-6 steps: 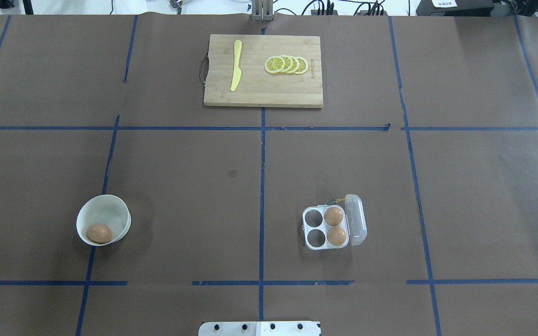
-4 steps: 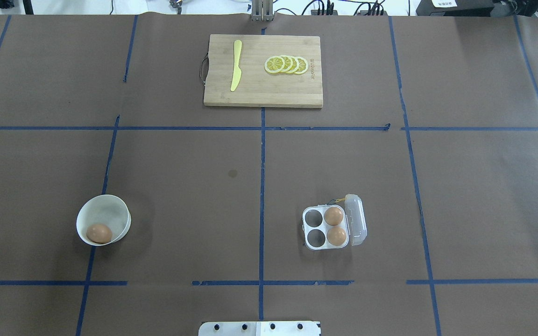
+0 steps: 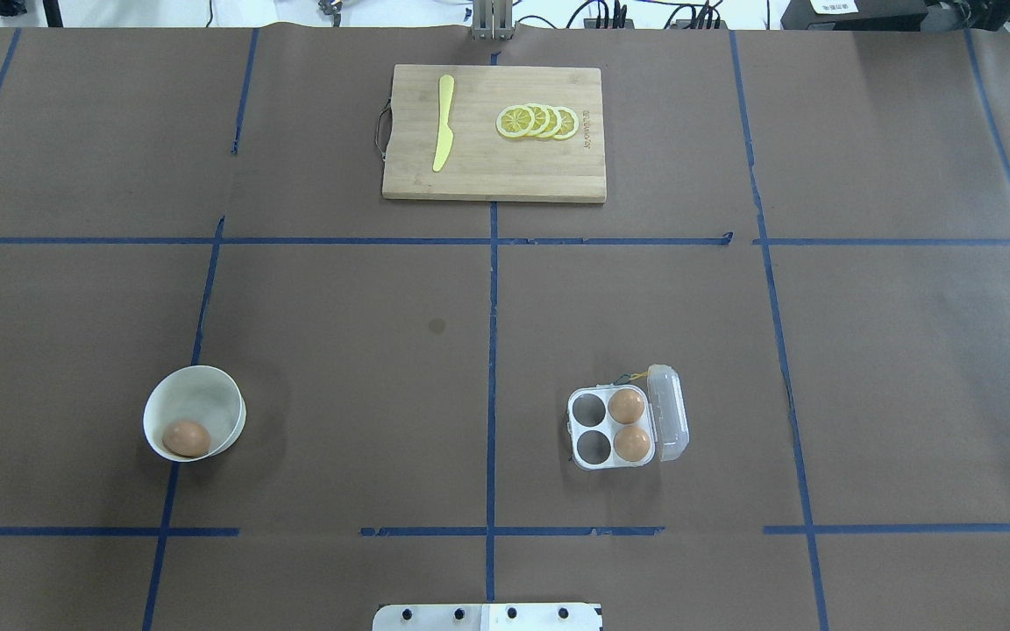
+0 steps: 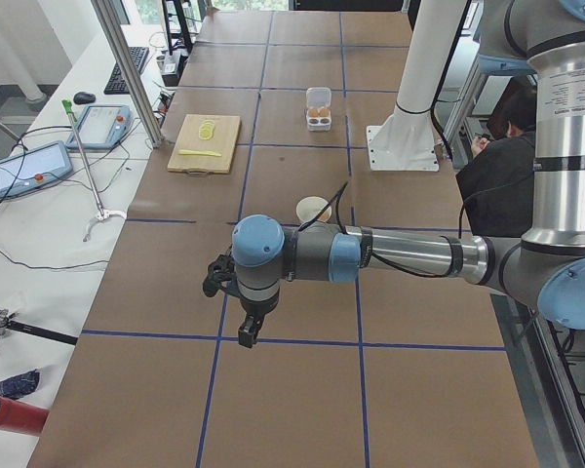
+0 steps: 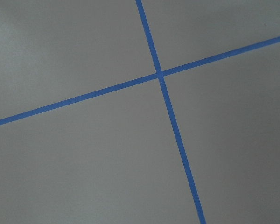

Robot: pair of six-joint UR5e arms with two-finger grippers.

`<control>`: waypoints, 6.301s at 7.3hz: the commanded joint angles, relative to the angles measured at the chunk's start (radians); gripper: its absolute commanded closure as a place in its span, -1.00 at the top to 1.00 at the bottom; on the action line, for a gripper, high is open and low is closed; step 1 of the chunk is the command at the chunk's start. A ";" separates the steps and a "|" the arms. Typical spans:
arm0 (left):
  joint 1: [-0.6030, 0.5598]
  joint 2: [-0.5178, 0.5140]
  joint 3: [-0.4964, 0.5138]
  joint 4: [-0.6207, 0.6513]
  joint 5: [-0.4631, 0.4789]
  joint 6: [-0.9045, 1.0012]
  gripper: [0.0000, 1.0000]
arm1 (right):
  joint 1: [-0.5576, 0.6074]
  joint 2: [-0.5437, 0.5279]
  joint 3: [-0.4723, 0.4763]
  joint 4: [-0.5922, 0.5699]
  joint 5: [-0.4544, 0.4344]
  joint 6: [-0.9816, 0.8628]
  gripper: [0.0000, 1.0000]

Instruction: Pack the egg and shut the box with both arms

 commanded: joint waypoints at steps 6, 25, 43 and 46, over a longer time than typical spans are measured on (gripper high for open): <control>0.004 -0.083 0.119 -0.682 -0.088 -0.048 1.00 | -0.007 0.104 0.048 0.040 -0.002 0.035 1.00; 1.176 0.095 -0.266 -0.806 0.617 -1.289 0.66 | -0.107 0.080 0.015 0.218 -0.002 0.308 1.00; 1.192 0.035 -0.140 -0.803 0.618 -1.106 0.68 | -0.107 0.058 0.013 0.219 -0.002 0.307 1.00; 1.193 0.035 -0.136 -0.801 0.618 -1.106 0.58 | -0.105 0.054 0.015 0.219 -0.002 0.307 1.00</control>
